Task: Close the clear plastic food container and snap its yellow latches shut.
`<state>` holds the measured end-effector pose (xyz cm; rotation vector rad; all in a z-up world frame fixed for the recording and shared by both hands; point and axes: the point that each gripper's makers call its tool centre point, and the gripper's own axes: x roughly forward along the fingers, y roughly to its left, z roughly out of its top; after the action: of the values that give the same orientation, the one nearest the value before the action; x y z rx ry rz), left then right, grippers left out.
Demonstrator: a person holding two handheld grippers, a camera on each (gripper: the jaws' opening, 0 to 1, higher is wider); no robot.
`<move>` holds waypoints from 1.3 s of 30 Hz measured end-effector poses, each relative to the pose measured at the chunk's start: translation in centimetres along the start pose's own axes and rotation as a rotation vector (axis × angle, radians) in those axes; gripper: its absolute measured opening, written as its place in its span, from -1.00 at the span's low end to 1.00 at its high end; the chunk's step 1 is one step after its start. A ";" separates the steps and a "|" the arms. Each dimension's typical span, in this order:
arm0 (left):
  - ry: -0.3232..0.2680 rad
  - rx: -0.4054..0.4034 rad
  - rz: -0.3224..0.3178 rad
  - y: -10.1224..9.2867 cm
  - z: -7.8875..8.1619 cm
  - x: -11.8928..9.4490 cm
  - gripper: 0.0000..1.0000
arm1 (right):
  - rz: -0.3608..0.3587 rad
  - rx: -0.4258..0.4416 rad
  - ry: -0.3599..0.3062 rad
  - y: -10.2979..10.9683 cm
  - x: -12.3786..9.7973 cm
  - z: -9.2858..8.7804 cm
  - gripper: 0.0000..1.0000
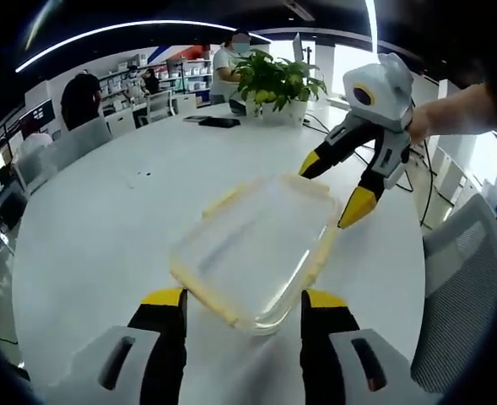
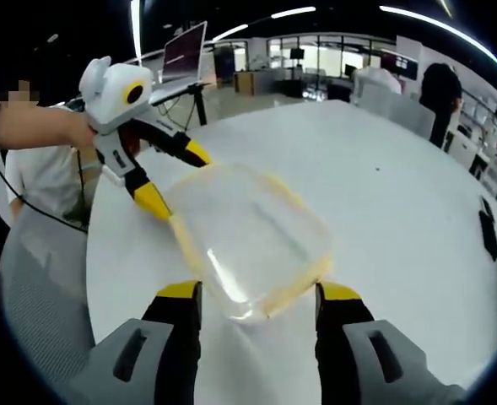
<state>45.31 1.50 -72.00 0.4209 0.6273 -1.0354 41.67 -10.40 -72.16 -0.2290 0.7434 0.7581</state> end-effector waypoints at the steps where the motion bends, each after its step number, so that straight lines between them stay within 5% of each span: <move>1: 0.002 0.006 0.002 0.0 0.0 -0.1 -0.03 | 0.000 0.001 -0.005 0.1 0.0 0.0 0.08; 13: -0.037 0.005 0.016 -1.4 -0.2 -2.1 0.03 | -0.045 0.017 -0.108 1.6 -2.1 -0.1 0.13; 21: -0.116 0.007 0.050 -2.5 0.3 -4.2 0.16 | -0.081 0.016 -0.180 2.9 -4.1 -0.4 0.25; 39: -0.192 -0.029 0.119 -5.1 -2.1 -9.0 0.57 | -0.179 0.017 -0.293 6.2 -8.6 -2.9 0.49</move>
<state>36.92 6.30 -67.82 0.3245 0.4397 -0.9396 31.62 -11.93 -67.96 -0.1622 0.4448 0.5989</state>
